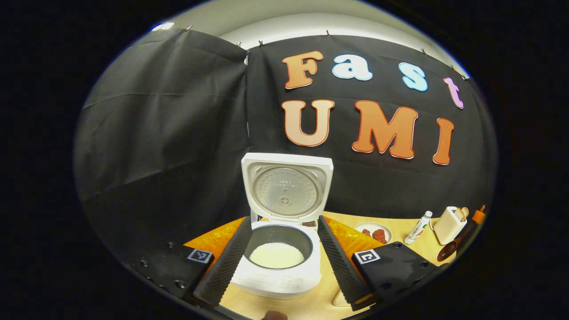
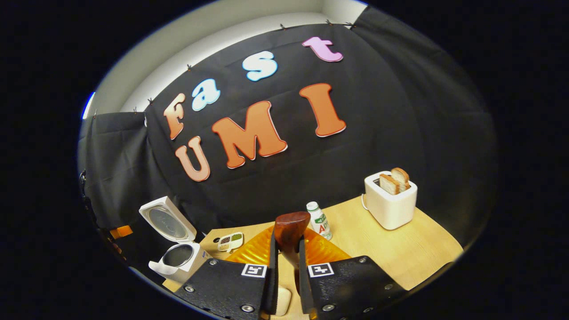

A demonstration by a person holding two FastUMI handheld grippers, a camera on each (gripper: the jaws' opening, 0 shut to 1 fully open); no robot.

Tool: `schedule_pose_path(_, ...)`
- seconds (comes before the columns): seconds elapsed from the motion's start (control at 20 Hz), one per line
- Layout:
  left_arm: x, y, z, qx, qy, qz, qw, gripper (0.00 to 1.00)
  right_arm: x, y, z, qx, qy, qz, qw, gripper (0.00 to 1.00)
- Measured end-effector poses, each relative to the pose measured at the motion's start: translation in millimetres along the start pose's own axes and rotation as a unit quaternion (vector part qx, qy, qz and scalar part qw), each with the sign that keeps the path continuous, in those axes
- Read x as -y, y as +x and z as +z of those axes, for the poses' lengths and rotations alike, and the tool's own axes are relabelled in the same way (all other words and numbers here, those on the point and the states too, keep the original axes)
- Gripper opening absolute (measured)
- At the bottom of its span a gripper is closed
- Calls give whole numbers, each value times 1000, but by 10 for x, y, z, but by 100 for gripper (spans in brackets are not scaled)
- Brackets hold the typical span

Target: Close the left gripper, press the button to open the rice cooker; take a wooden spoon from the chopstick holder with the right hand, scoop a spoonful of rice and pour it into the rice cooker, then put the wooden spoon back into the chopstick holder.

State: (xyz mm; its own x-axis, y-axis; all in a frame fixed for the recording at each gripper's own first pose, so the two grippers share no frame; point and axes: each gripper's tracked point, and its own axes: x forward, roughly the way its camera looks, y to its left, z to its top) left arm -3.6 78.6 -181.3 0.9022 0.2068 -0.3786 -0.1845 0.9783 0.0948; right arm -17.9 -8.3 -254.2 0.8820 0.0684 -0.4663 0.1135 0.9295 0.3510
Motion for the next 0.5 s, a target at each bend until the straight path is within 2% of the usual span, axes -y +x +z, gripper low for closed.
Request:
schedule_pose_path(0.05,75,4,10,1,1,-4,1000,100,80,-62,-48,-4,8,-9,1000,24)
schedule_pose_path(0.1,134,7,17,1,2,-8,1000,100,165,-106,-107,-6,12,-18,1000,20)
schedule_pose_path(0.15,203,13,32,3,4,-13,1000,99,248,-152,-172,-10,16,-27,999,24)
schedule_pose_path(0.2,257,13,34,4,6,-15,1000,100,317,-192,-253,-16,18,-36,999,20)
schedule_pose_path(0.5,552,-15,-33,-7,22,-46,999,99,533,-271,-707,-48,50,-55,996,20)
